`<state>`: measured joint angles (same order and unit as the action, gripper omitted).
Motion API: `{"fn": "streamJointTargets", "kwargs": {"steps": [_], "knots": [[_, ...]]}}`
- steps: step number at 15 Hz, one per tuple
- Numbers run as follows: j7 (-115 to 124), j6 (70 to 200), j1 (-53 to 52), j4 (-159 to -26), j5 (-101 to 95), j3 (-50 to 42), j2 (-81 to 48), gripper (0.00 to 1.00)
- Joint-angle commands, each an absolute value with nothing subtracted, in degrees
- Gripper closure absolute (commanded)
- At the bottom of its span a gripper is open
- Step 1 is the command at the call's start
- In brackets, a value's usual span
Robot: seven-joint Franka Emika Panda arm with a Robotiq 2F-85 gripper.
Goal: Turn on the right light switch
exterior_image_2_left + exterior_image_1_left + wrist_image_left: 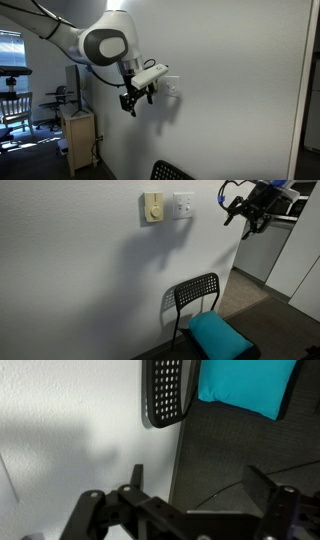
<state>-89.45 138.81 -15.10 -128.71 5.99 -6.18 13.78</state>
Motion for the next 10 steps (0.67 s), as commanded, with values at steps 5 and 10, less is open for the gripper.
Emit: {"fn": "streamJointTargets", "kwargs": {"steps": [5, 10], "knots": [[-86.0, 142.2, -11.0, -124.6, 3.5, -1.5, 8.5, 0.0], [-84.6, 143.8, -10.2, -117.4, 1.2, 0.3, 1.2, 0.0]]}}
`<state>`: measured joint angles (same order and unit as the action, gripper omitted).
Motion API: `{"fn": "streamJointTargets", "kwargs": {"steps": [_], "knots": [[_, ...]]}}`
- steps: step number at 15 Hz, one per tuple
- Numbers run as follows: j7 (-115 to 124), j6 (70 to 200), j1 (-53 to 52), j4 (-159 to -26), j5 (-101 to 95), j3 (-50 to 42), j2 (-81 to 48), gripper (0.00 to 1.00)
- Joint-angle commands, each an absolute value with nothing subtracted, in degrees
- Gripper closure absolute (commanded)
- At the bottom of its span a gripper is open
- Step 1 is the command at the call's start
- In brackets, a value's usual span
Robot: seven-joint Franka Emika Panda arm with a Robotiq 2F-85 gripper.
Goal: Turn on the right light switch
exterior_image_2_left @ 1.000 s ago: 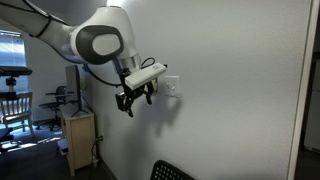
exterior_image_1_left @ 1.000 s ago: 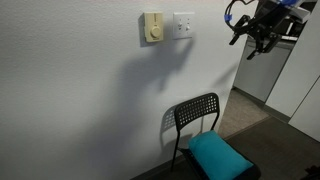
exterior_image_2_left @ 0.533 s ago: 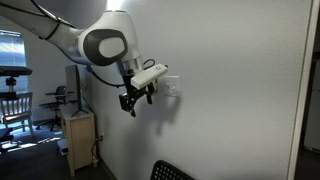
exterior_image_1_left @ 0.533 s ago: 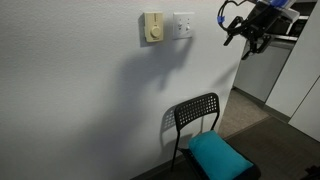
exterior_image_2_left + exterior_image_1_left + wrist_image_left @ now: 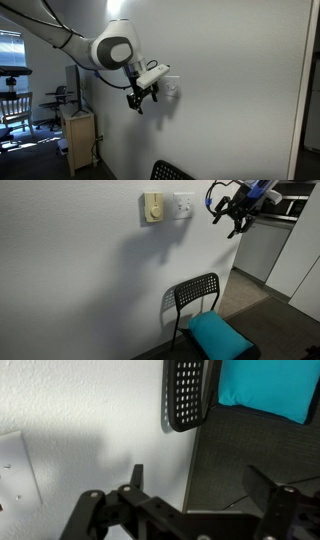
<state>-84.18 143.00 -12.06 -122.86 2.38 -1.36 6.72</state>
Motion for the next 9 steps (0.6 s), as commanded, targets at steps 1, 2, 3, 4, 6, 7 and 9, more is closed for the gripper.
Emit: {"fn": "streamJointTargets", "kwargs": {"steps": [1, 2, 3, 4, 6, 7, 9], "knots": [[-84.7, 143.1, -9.9, -115.4, 0.7, 0.7, -0.4, 0.0], [-84.9, 142.8, -9.5, -113.7, 0.4, 1.0, -1.9, 0.0], [-85.3, 142.3, -9.1, -111.9, 0.3, 1.3, -3.4, 0.0], [-85.3, 141.9, -8.7, -110.0, 0.0, 1.5, -4.8, 0.0], [-84.8, 141.7, -7.9, -106.5, -0.9, 2.0, -7.3, 0.0], [-84.0, 142.0, -7.5, -104.9, -1.2, 2.3, -8.7, 0.0], [-83.0, 142.1, -6.9, -102.0, -2.0, 2.7, -10.7, 0.0]]}}
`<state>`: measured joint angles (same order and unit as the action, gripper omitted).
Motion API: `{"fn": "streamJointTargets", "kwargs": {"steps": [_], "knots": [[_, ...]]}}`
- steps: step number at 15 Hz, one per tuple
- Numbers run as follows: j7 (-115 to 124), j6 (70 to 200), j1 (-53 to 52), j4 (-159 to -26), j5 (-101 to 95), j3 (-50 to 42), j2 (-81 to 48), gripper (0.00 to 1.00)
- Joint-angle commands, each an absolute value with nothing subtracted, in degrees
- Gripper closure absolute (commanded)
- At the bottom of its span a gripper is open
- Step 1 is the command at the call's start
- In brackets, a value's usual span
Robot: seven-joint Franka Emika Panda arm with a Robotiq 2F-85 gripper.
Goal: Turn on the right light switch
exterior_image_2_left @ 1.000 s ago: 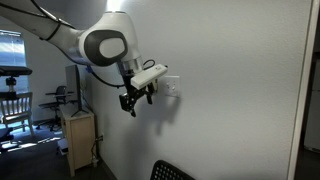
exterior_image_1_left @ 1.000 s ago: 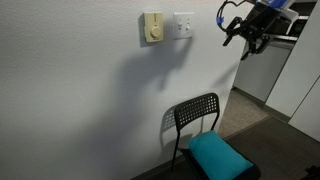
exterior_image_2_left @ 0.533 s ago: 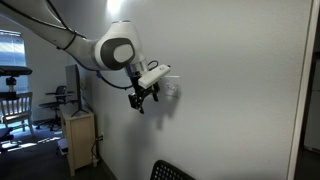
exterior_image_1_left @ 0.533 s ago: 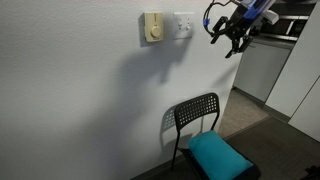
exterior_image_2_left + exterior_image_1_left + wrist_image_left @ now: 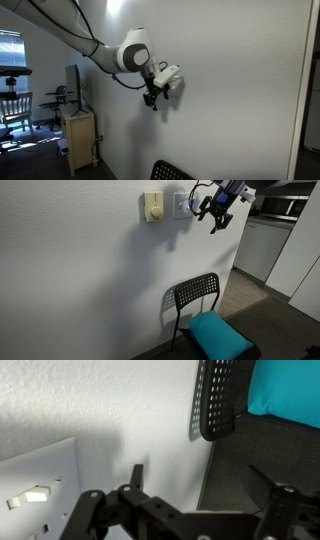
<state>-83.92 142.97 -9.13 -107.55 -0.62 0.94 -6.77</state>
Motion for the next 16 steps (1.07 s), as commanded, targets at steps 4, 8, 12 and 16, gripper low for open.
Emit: {"fn": "streamJointTargets", "kwargs": {"steps": [4, 8, 12, 16], "knots": [[-82.2, 141.9, -6.2, -97.9, -3.2, 3.6, -13.8, 0.0], [-82.0, 141.4, -6.0, -94.4, -3.8, 4.6, -16.3, 0.0], [-79.2, 141.1, -6.4, -91.3, -7.5, 4.3, -18.3, 0.0], [-77.2, 140.3, -6.3, -90.3, -9.0, 4.4, -18.7, 0.0]]}}
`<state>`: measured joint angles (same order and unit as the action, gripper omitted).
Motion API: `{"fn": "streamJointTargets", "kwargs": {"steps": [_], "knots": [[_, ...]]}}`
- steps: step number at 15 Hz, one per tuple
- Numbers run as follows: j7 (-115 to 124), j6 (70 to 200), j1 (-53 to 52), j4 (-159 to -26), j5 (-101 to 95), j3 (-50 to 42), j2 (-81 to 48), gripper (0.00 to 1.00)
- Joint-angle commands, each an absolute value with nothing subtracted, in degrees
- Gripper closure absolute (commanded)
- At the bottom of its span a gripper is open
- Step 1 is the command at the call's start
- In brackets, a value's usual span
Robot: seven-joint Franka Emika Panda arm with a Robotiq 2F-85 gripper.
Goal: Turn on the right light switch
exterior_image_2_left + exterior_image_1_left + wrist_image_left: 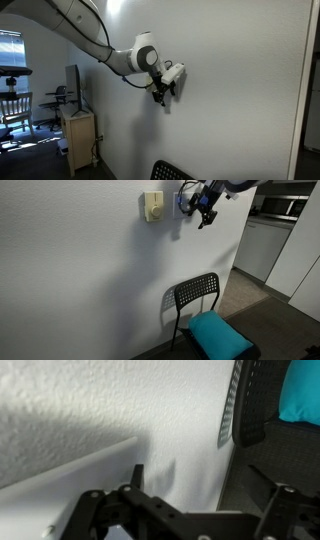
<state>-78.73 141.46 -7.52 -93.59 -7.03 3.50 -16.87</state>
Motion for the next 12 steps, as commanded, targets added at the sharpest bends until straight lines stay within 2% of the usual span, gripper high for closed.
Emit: {"fn": "streamJointTargets", "kwargs": {"steps": [1, 12], "knots": [[-76.5, 140.7, -6.4, -90.4, -9.5, 4.3, -18.7, 0.0], [-73.2, 139.9, -6.8, -89.1, -14.4, 4.4, -16.8, 0.0]]}}
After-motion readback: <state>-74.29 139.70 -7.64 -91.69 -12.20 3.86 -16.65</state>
